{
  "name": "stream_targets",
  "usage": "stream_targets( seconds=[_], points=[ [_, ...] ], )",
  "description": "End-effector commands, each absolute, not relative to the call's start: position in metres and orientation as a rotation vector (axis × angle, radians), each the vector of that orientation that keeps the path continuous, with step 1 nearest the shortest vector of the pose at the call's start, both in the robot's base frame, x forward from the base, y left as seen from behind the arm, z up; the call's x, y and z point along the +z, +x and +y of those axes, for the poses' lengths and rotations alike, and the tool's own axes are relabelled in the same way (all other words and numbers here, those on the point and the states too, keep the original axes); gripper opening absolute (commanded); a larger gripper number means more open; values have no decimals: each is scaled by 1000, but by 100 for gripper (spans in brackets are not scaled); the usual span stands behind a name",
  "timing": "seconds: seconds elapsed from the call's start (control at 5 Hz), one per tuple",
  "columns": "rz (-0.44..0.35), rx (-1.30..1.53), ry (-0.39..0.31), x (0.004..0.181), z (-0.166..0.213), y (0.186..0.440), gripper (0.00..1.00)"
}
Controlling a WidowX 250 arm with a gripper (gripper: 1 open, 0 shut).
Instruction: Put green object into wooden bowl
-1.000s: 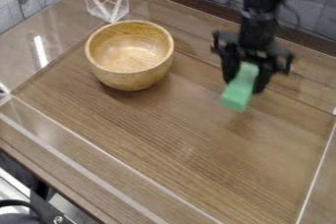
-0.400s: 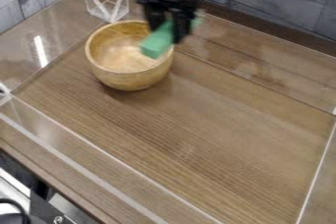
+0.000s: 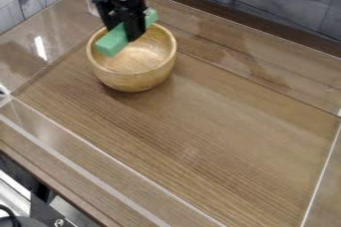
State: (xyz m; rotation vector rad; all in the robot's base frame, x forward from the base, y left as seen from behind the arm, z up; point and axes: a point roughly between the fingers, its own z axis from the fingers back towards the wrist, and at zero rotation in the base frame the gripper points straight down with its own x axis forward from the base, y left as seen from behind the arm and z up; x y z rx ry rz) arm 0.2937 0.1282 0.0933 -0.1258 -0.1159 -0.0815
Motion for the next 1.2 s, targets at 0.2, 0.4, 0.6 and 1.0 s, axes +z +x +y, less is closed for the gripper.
stream_targets(
  seconds=[0.2,0.4,0.6,1.0],
  points=[
    [-179,-91,-98,99,126,306,0],
    [-180,-115,-104,94,114,311,0],
    [-187,-109,-110,102,104,313,0],
    [-203,-53,-123,110,102,313,0]
  ],
)
